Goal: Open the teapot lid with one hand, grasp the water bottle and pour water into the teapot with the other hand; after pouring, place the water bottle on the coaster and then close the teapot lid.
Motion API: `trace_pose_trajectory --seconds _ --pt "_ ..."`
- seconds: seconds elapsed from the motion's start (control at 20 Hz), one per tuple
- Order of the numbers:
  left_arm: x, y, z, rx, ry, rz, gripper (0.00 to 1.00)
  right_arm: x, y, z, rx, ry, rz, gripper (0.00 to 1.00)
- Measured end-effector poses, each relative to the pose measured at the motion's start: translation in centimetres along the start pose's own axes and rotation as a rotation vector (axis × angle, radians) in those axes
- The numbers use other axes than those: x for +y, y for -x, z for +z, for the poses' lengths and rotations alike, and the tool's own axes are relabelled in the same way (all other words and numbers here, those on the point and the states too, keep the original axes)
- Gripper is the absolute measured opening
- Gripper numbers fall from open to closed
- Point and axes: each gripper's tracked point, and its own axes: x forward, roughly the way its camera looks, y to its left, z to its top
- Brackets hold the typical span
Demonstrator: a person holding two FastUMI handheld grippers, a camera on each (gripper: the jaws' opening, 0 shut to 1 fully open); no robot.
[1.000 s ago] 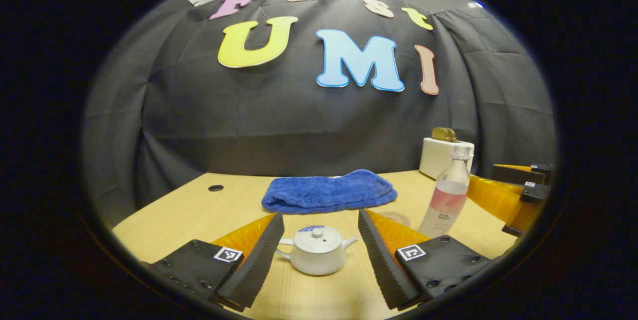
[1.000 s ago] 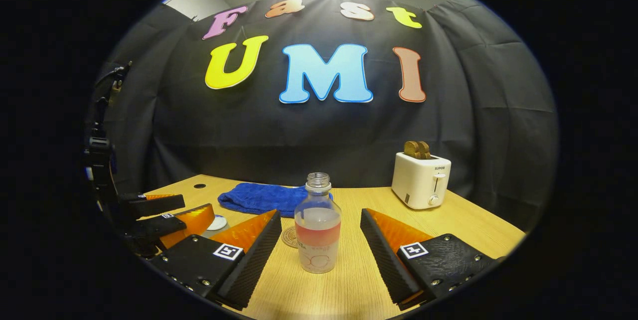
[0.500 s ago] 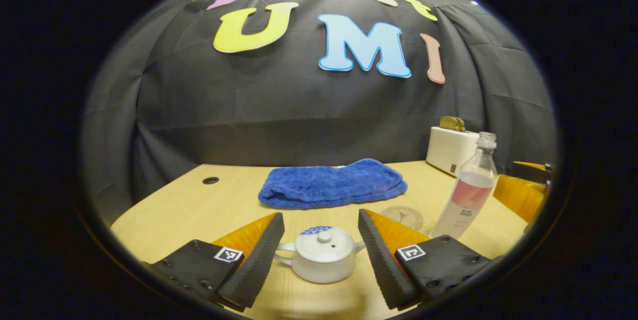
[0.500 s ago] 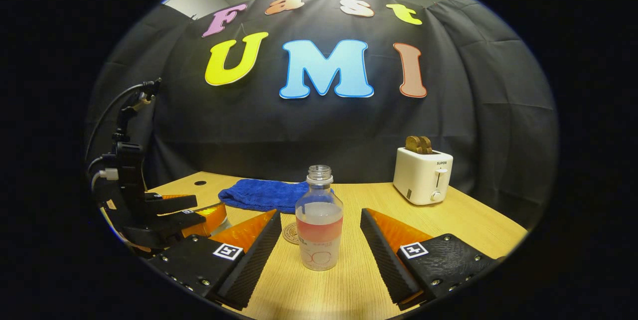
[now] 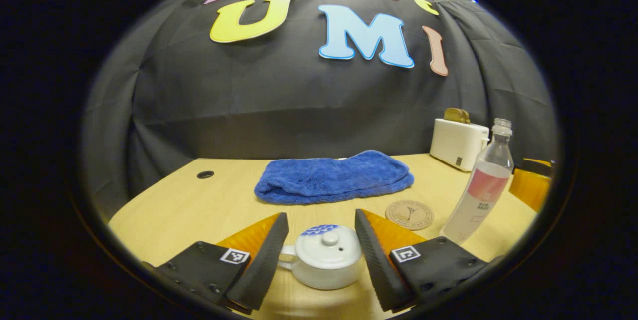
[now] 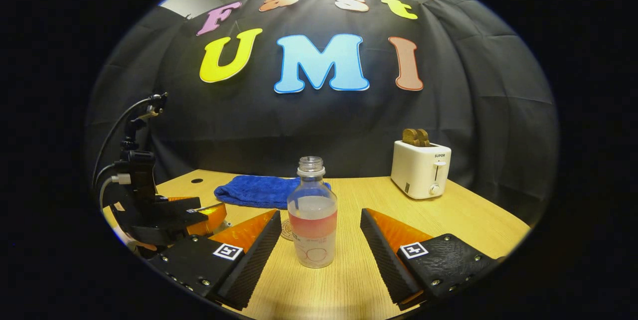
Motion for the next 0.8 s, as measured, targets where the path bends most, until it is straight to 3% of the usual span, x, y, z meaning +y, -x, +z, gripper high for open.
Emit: trace_pose_trajectory --seconds 0.1,0.2,0.25,0.4,0.7,0.8 --pt "-0.1 -0.2 0.1 0.0 -0.019 0.003 0.76 -0.2 -0.1 -0.3 0.007 -0.008 -0.004 0.99" --pt "-0.1 -0.3 0.3 -0.005 -0.035 0.011 0.76 -0.6 -0.1 -0.4 0.011 -0.011 -0.012 0.99" --pt "0.2 -0.2 0.6 -0.017 -0.036 0.016 0.71 -0.6 -0.1 -0.6 0.013 -0.014 -0.013 0.99" --pt "0.2 -0.3 0.6 -0.014 -0.034 0.018 0.44 -0.7 -0.2 -0.8 0.02 -0.022 -0.014 0.99" --pt "0.1 -0.6 0.5 -0.004 -0.052 0.016 0.42 -1.3 -0.2 -1.1 0.026 -0.04 -0.023 0.99" --pt "-0.1 -0.4 0.8 -0.011 -0.042 0.017 0.27 -1.5 -0.2 -1.2 0.028 -0.046 -0.027 0.99"
